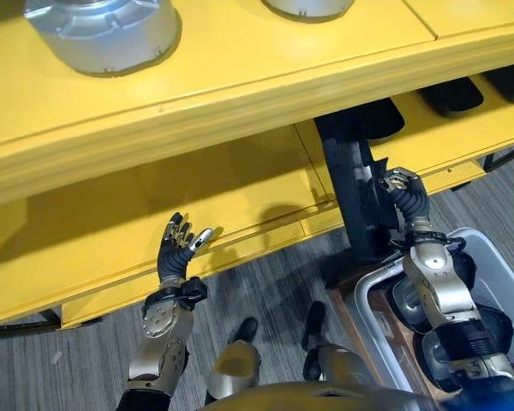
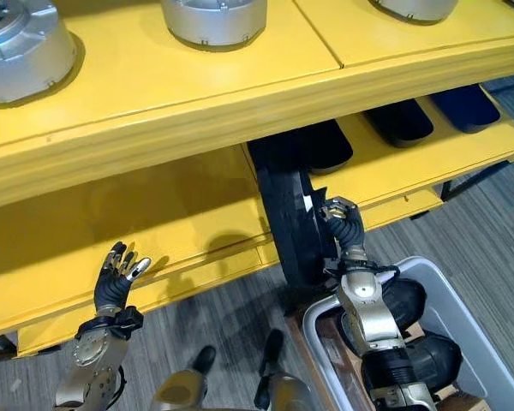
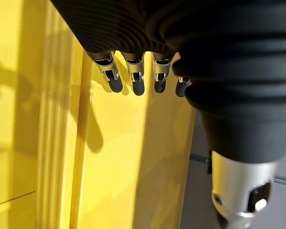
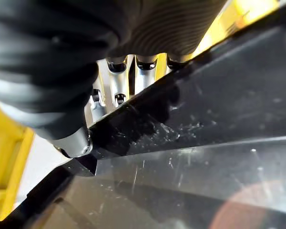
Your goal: Move parts from the plastic box to the shelf.
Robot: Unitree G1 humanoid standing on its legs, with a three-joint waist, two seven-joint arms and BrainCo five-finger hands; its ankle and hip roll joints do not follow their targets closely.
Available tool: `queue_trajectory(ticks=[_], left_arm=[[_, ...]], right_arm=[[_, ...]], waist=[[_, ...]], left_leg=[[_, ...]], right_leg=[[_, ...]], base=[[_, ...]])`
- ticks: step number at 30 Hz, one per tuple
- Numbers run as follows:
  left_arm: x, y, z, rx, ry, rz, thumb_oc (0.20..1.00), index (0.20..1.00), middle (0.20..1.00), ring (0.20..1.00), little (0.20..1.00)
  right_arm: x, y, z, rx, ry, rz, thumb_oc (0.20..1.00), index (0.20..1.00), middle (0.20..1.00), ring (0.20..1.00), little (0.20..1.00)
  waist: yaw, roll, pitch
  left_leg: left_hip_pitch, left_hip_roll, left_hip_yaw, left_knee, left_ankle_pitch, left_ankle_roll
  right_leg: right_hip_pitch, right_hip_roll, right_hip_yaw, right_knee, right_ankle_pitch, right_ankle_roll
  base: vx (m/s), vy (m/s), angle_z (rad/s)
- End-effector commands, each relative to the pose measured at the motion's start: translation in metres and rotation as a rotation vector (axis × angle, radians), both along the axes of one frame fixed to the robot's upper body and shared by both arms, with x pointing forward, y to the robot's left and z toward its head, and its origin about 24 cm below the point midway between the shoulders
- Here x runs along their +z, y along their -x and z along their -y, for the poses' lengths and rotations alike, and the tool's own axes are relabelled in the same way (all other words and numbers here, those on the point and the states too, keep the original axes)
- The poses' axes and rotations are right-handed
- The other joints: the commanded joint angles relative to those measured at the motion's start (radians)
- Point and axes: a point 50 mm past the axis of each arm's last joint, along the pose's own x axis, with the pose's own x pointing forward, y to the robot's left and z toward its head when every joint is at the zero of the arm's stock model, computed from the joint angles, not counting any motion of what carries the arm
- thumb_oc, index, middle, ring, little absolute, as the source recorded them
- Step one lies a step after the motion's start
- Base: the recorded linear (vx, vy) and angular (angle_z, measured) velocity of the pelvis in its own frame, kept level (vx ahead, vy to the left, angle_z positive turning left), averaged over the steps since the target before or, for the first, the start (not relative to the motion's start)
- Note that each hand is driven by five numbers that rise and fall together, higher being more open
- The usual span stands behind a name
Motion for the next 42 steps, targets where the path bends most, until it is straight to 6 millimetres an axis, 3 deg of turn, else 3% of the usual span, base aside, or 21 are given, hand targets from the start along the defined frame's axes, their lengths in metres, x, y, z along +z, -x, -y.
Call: queue_trajectory(ticks=[1,4,6,8,9,10,12,13,16,18,21,25,33,35,36,37,42], left_arm=[[0.022,0.000,-0.008,-0.019,-0.045,0.100,1.000,1.000,1.000,1.000,1.000],[0.023,0.001,-0.009,-0.012,-0.035,0.106,1.000,1.000,1.000,1.000,1.000],[0.023,0.001,-0.009,0.001,-0.014,0.107,1.000,1.000,1.000,1.000,1.000],[0.021,-0.001,-0.006,-0.004,0.005,0.103,1.000,1.000,1.000,1.000,1.000],[0.015,-0.001,-0.003,0.011,0.048,0.086,1.000,1.000,1.000,1.000,1.000],[0.015,-0.001,-0.003,0.011,0.049,0.086,1.000,1.000,1.000,1.000,1.000],[0.013,-0.001,-0.001,-0.006,0.041,0.072,1.000,1.000,1.000,1.000,1.000],[0.012,-0.001,0.000,-0.019,0.037,0.066,1.000,1.000,1.000,1.000,1.000],[0.011,0.003,0.002,-0.039,0.047,0.062,1.000,1.000,1.000,1.000,1.000],[0.012,0.003,0.002,-0.047,0.039,0.064,1.000,1.000,1.000,1.000,1.000],[0.016,0.003,0.000,-0.058,0.020,0.072,1.000,1.000,1.000,1.000,1.000],[0.023,-0.001,0.000,-0.096,-0.010,0.092,1.000,1.000,1.000,1.000,1.000],[0.038,-0.010,0.001,-0.132,-0.054,0.152,1.000,1.000,1.000,1.000,1.000],[0.041,-0.011,0.002,-0.138,-0.052,0.164,1.000,1.000,1.000,1.000,1.000],[0.041,-0.012,0.002,-0.139,-0.053,0.167,1.000,1.000,1.000,1.000,1.000],[0.044,-0.013,0.004,-0.148,-0.051,0.179,1.000,1.000,1.000,1.000,1.000],[0.052,-0.019,0.011,-0.175,-0.047,0.221,1.000,1.000,1.000,1.000,1.000]], right_arm=[[0.040,-0.004,-0.004,0.040,0.008,0.182,0.200,0.200,0.200,0.200,0.200],[0.048,-0.008,-0.010,0.071,0.021,0.208,0.200,0.200,0.200,0.200,0.200],[0.061,-0.014,-0.021,0.118,0.029,0.249,0.200,0.200,0.200,0.200,0.200],[0.064,-0.015,-0.019,0.116,0.033,0.259,0.200,0.200,0.200,0.200,0.200],[0.067,-0.012,-0.011,0.086,0.062,0.270,0.200,0.200,0.200,0.200,0.200],[0.067,-0.012,-0.011,0.085,0.062,0.270,0.200,0.200,0.200,0.200,0.200],[0.065,-0.009,-0.007,0.061,0.079,0.266,0.200,0.200,0.200,0.200,0.200],[0.062,-0.009,-0.007,0.051,0.075,0.255,0.200,0.200,0.200,0.200,0.200],[0.054,-0.011,-0.011,0.044,0.021,0.230,0.200,0.200,0.200,0.200,0.200],[0.053,-0.012,-0.016,0.056,-0.001,0.223,0.200,0.200,0.200,0.200,0.200],[0.056,-0.019,-0.026,0.073,-0.039,0.227,0.200,0.200,0.200,0.200,0.200],[0.082,-0.034,-0.045,0.090,-0.058,0.298,0.200,0.200,0.200,0.200,0.200],[0.152,-0.063,-0.032,-0.055,0.029,0.443,0.200,0.200,0.200,0.200,0.200],[0.172,-0.066,-0.030,-0.084,0.041,0.485,0.200,0.200,0.200,0.200,0.200],[0.173,-0.067,-0.029,-0.086,0.041,0.487,0.200,0.200,0.200,0.200,0.200],[0.193,-0.069,-0.025,-0.122,0.080,0.527,0.200,0.200,0.200,0.200,0.200],[0.234,-0.072,-0.017,-0.191,0.114,0.598,0.200,0.200,0.200,0.200,0.200]], waist=[[0.014,0.006,-0.067],[0.021,0.009,-0.065],[0.046,0.014,-0.052],[0.049,0.019,-0.043],[0.045,0.016,-0.032],[0.046,0.015,-0.032],[0.037,0.016,-0.030],[0.037,0.021,-0.032],[0.044,0.048,-0.048],[0.051,0.050,-0.049],[0.073,0.046,-0.026],[0.108,0.038,0.017],[0.152,0.037,0.086],[0.160,0.035,0.101],[0.161,0.037,0.107],[0.168,0.036,0.117],[0.178,0.041,0.156]], left_leg=[[-0.021,0.017,-0.001,-0.108,0.116,-0.015],[-0.024,0.030,-0.016,-0.108,0.125,-0.027],[-0.043,0.049,-0.050,-0.108,0.156,-0.052],[-0.087,0.040,-0.078,-0.108,0.198,-0.069],[-0.131,0.034,0.002,-0.108,0.212,-0.059],[-0.131,0.033,0.003,-0.108,0.212,-0.059],[-0.121,0.079,0.135,-0.108,0.203,-0.043],[-0.119,0.102,0.157,-0.108,0.214,-0.048],[-0.143,0.113,0.161,-0.108,0.220,-0.061],[-0.132,0.107,0.160,-0.107,0.204,-0.058],[-0.130,0.077,0.190,-0.088,0.189,-0.043],[-0.201,0.042,0.213,-0.008,0.145,-0.029],[-0.303,0.007,0.212,0.057,0.129,-0.018],[-0.311,0.006,0.210,0.068,0.105,-0.018],[-0.324,0.001,0.211,0.072,0.126,-0.014],[-0.330,0.000,0.209,0.080,0.102,-0.014],[-0.388,-0.020,0.210,0.142,0.081,-0.005]], right_leg=[[-0.018,-0.077,0.020,0.145,-0.149,0.093],[-0.022,-0.063,0.019,0.169,-0.172,0.082],[-0.027,-0.044,0.000,0.190,-0.204,0.062],[-0.029,-0.041,-0.017,0.185,-0.218,0.050],[-0.030,-0.062,-0.061,0.182,-0.222,0.047],[-0.030,-0.063,-0.061,0.183,-0.223,0.047],[-0.035,-0.088,-0.096,0.192,-0.222,0.050],[-0.035,-0.097,-0.111,0.199,-0.225,0.052],[-0.024,-0.117,-0.131,0.225,-0.218,0.074],[-0.010,-0.122,-0.129,0.228,-0.234,0.080],[0.017,-0.157,-0.154,0.213,-0.205,0.088],[0.000,-0.187,-0.148,0.188,-0.177,0.103],[-0.076,-0.221,-0.151,0.232,-0.173,0.109],[-0.089,-0.221,-0.139,0.255,-0.197,0.114],[-0.100,-0.226,-0.146,0.255,-0.175,0.109],[-0.112,-0.225,-0.134,0.273,-0.199,0.115],[-0.174,-0.238,-0.118,0.344,-0.214,0.111]], base=[[0.01,-0.120,0.13],[-0.01,-0.166,0.08],[-0.05,-0.214,0.18],[-0.10,-0.152,0.40],[-0.09,-0.094,1.06],[-0.08,-0.061,1.40],[-0.05,0.022,1.04],[0.02,0.058,0.75],[0.07,0.063,0.33],[0.11,0.090,0.08],[0.06,0.166,0.06],[0.00,0.129,0.03],[-0.02,0.048,0.11],[0.03,-0.008,0.01],[0.00,0.000,0.00],[0.00,0.000,0.00],[-0.02,0.014,0.01]])
